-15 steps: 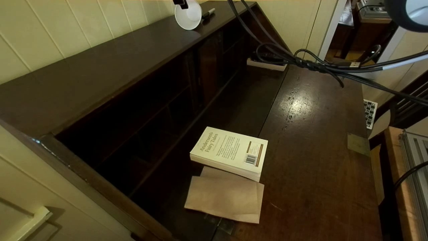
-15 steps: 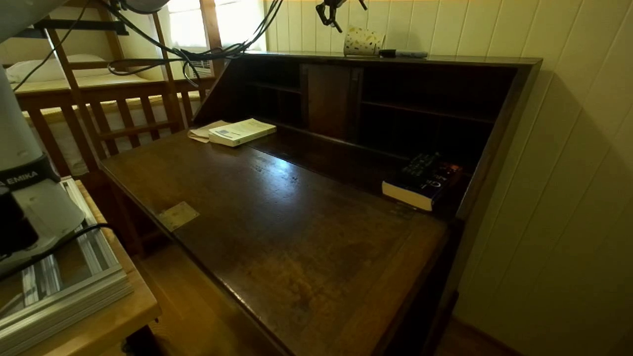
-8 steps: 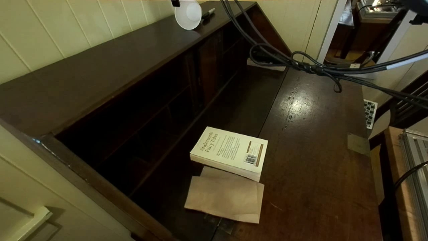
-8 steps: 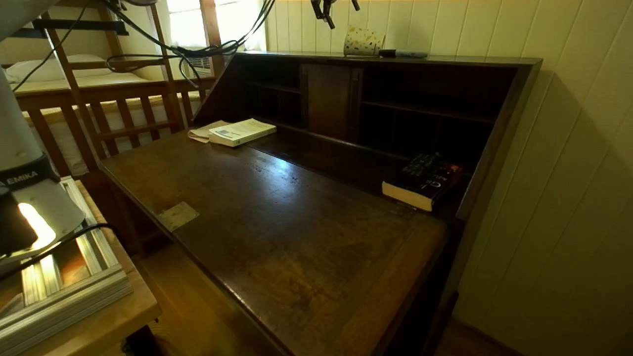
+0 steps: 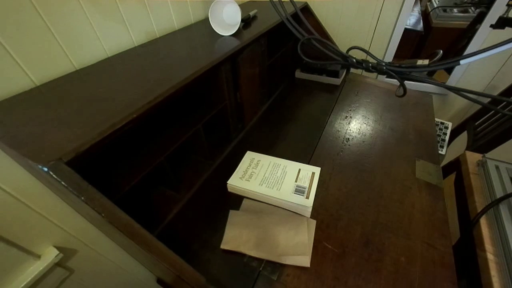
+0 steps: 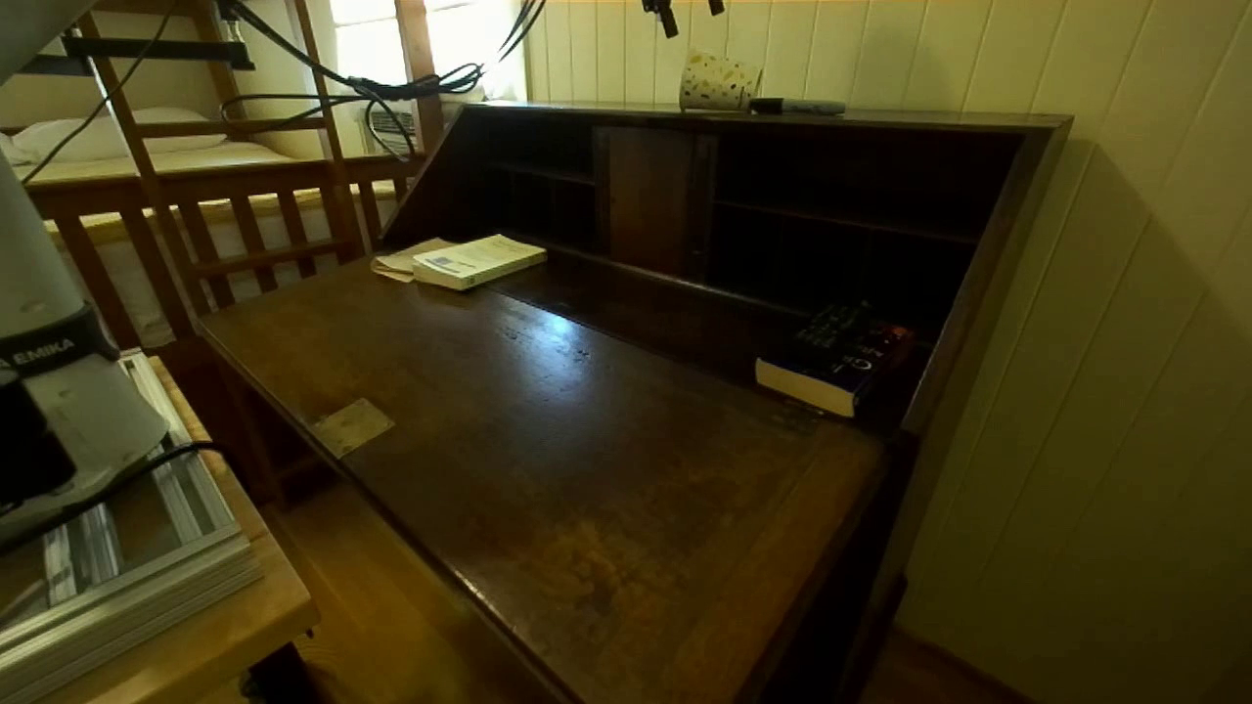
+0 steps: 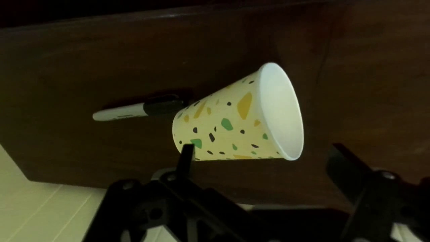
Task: Take the marker out of the coffee cup then place the coffee cup upside down.
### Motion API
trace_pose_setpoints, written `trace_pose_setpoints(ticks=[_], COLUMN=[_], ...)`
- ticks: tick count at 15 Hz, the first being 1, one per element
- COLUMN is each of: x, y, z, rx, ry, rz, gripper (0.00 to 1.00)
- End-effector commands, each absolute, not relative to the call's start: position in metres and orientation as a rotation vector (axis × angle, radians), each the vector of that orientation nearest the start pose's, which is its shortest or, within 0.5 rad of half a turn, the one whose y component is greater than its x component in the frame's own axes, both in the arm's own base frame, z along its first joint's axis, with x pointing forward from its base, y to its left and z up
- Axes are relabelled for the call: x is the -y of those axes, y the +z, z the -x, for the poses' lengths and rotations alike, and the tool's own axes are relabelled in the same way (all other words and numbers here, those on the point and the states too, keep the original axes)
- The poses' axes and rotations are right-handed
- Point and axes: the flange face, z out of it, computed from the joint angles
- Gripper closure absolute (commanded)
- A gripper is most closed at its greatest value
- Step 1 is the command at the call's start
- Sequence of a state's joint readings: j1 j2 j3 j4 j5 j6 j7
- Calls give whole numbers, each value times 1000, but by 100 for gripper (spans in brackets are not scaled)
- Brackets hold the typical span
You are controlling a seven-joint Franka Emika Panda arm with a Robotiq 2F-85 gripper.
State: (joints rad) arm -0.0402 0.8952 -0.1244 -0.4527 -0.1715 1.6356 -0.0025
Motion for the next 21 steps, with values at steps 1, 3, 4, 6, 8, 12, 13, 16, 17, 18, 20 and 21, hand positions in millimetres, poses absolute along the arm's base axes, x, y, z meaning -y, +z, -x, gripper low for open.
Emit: trace_pose_setpoints(ticks=[1,3,4,6,8,12,13,16,17,18,20,21], x=[99,103,107,112,119,134,137,145,148,150,154,157], y=[561,562,562,563,561,553,551,544,542,540,537,536], z=[-764,-767,-769,-774,-780,-788,-789,-791,-791,-790,-789,-788], rx=[-394,-483,-527,-615,-702,-822,-847,-910,-927,-943,-969,-977], ry=[-528,-572,-595,-662,-730,-838,-848,-852,-840,-836,-817,-804], rz=[3218,3129,3086,2999,2923,2860,2847,2824,2823,2832,2845,2854], gripper=[0,0,0,0,0,0,0,0,0,0,0,0])
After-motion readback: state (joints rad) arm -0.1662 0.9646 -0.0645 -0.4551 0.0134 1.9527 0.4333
